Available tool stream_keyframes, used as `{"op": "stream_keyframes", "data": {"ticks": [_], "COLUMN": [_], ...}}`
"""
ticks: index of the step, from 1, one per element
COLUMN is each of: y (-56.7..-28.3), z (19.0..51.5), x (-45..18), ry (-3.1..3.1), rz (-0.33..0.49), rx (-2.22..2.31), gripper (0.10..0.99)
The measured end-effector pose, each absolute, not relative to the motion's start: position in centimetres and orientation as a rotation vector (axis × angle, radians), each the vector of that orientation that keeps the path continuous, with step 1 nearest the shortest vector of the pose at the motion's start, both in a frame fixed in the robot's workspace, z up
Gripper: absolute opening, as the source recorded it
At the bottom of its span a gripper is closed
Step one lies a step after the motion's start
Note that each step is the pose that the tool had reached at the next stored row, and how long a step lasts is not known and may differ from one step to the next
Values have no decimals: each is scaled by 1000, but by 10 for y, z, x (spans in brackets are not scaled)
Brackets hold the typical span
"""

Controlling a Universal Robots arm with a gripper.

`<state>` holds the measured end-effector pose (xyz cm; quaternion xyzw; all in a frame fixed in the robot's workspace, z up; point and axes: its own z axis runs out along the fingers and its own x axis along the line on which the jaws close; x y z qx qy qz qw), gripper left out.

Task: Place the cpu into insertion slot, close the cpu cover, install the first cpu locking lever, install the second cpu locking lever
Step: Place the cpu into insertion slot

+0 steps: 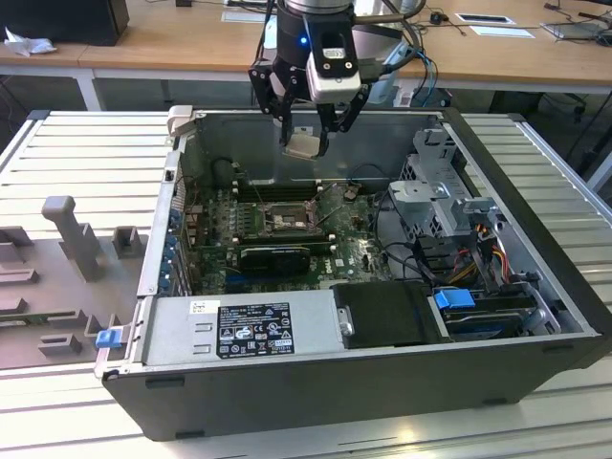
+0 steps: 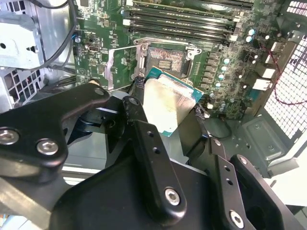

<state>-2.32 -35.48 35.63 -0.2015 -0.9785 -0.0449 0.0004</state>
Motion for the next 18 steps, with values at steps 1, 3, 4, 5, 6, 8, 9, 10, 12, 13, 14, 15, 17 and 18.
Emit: {"op": "stream_keyframes", "data": {"ticks": [1,3,4,5,6,8,9,10,12,13,14,15,17,18], "y": [-355,-355,-355,-355,-355,-355,-355,-355,-355,-355,-355,-355,-355,-355], "z": [356,356,356,355,355,354,354,353,352,352,352,352,351,350], "x": [-23,-23,-23,-23,-23,-23,-23,-23,-23,-23,-23,-23,-23,-23], "ry": [-3071,-3067,-3065,-3062,-3060,-3051,-3045,-3038,-3028,-3025,-3020,-3017,-3007,-3003], "rz": [-141,-140,-140,-139,-138,-135,-132,-130,-128,-128,-128,-128,-127,-127], "rx": [-643,-669,-680,-692,-707,-752,-780,-813,-855,-867,-884,-896,-933,-947], "gripper": [529,529,529,529,529,529,529,529,529,529,529,529,529,529]}}
